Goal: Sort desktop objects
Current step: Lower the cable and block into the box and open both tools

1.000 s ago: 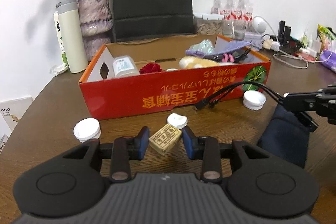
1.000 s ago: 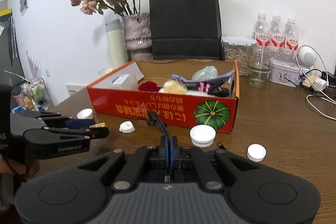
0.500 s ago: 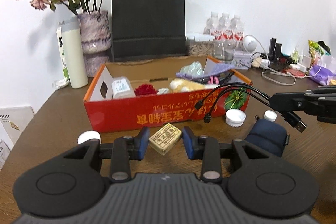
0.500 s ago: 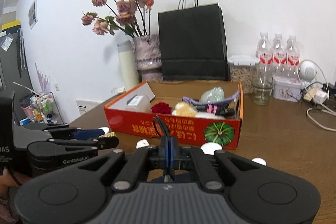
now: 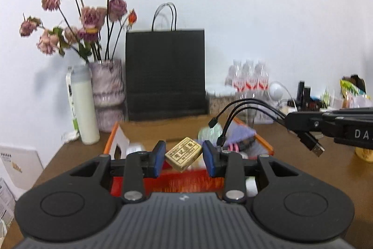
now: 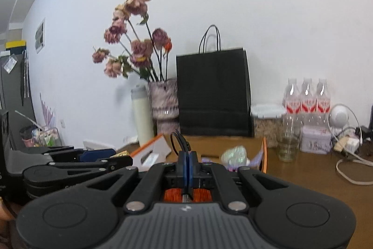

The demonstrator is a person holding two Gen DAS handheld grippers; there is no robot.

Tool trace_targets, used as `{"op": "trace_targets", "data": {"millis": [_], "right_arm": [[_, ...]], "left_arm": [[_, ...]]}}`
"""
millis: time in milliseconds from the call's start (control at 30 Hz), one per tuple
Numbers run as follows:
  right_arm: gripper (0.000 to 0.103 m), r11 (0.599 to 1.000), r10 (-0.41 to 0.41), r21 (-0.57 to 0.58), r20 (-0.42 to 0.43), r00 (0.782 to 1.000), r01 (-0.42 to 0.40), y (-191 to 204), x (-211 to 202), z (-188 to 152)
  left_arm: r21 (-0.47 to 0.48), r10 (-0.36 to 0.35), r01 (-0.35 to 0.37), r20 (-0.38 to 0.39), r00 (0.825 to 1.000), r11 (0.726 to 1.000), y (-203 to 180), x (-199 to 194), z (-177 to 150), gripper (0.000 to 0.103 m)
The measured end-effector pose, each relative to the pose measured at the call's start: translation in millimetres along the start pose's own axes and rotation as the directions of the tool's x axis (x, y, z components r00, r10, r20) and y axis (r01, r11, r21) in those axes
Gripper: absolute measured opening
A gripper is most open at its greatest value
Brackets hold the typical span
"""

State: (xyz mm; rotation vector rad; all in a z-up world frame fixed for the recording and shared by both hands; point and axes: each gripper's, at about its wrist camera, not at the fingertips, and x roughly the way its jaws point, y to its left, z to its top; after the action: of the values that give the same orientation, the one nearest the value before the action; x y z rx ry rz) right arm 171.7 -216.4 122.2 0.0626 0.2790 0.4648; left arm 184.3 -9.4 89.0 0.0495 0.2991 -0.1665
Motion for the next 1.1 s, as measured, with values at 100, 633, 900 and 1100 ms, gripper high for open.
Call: {"op": "trace_targets", "data": {"millis": [100,633,900,1100], "right_arm": [[0.001,1.0,-0.007,0.005,0.022,1.0,0.006,-4.3,10.3,13.0],[0.001,0.996,-0.055,0.069,0.003,0.998,0.055,-37.7,113.6,24.7],[0.001,0.994,-0.071,0.081,-0.101,0.992,0.08,-60.1,164.7,-7.0],[0.002,0.994,-0.085,0.049,-0.163,0.983,0.094,-59.3,178.2,-23.8]], "left_arm": [[-0.016,-0.002,0.002,0.024,1.0,1.0,0.9,10.5,15.7,0.035],[-0.076,0.044,-0.042,0.028,0.999,0.996,21.5,107.0,31.2,0.035],[-0.013,0.083,-0.084,-0.053,0.995,0.996,25.2,156.9,-1.7,0.035],[0.047,0.091,-0.088,-0.076,0.993,0.995,17.1,166.0,-17.6,0.037]]}}
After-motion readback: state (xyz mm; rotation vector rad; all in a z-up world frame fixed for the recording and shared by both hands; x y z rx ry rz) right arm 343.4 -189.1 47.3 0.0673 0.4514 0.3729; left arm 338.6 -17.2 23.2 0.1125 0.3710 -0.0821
